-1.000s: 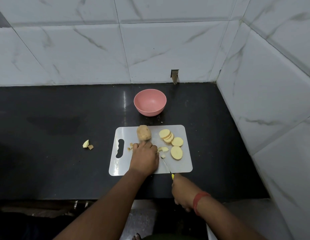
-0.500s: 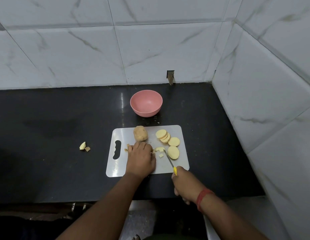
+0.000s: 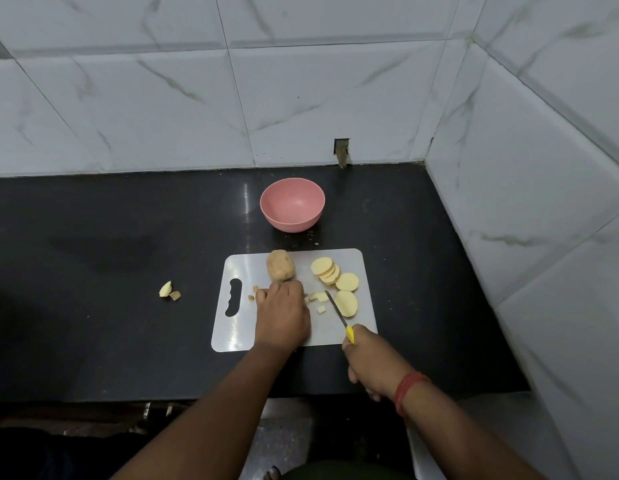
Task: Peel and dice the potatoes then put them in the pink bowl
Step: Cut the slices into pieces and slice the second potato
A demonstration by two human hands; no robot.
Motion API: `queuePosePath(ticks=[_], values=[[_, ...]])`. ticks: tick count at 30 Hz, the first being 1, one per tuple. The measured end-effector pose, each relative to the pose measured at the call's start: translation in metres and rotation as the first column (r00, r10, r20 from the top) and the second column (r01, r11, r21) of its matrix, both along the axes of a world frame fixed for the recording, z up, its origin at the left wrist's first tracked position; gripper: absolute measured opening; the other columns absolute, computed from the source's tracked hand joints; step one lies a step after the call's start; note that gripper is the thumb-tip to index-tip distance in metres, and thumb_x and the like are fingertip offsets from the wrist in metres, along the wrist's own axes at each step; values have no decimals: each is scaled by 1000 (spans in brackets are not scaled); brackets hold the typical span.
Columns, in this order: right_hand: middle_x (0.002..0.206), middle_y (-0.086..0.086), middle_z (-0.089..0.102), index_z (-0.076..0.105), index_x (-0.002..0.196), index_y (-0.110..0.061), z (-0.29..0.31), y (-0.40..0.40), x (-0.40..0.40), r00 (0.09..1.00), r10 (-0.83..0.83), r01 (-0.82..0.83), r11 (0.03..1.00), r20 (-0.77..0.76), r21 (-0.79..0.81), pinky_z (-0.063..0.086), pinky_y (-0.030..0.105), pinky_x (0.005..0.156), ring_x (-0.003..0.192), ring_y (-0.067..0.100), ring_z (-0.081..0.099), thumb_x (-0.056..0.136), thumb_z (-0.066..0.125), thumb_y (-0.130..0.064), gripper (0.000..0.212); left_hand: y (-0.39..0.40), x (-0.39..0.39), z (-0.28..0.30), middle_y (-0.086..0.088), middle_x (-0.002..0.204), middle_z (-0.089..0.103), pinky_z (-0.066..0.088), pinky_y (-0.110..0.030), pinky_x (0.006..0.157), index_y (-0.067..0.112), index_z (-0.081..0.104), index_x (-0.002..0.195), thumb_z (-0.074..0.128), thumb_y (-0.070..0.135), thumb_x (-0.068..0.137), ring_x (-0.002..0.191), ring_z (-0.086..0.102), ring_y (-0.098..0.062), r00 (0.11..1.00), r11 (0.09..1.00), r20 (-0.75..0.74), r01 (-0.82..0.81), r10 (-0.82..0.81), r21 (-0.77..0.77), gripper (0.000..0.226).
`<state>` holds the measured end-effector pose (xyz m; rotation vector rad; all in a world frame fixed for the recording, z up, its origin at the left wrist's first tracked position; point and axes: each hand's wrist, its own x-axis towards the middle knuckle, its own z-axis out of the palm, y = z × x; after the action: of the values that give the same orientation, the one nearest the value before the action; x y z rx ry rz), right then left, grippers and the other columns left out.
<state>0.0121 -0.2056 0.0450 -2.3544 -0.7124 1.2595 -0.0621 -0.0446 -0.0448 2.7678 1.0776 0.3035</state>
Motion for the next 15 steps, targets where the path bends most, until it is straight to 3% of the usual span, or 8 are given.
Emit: queuePosePath(ticks=[7, 11, 15], values=[[79, 5, 58, 43, 105, -13, 1, -1, 4, 1000, -14, 14, 999, -10, 29, 39, 21, 41, 37, 6, 46, 102, 31, -21, 15, 7, 0, -10, -3, 90, 60, 37, -43, 75, 18, 63, 87, 64, 19, 83, 82, 52, -26, 1000, 985, 5, 8, -9, 171, 5], [91, 12, 65, 44, 107, -14, 4, -2, 6, 1000, 5, -5, 1000, -6, 23, 39, 22, 42, 37, 8, 43, 101, 31, -22, 16, 8, 4, -14, -4, 93, 62, 38, -43, 76, 17, 65, 90, 62, 16, 89, 85, 53, -27, 1000, 988, 12, -25, 24, 153, 3], [90, 11, 65, 44, 106, -15, 4, -1, 8, 1000, 13, -13, 1000, 2, 28, 40, 22, 43, 37, 6, 44, 102, 31, -24, 17, 9, 1, -17, -2, 96, 59, 33, -42, 77, 19, 63, 92, 65, 14, 84, 89, 52, -25, 998, 984, 2, 66, -68, 165, 10]])
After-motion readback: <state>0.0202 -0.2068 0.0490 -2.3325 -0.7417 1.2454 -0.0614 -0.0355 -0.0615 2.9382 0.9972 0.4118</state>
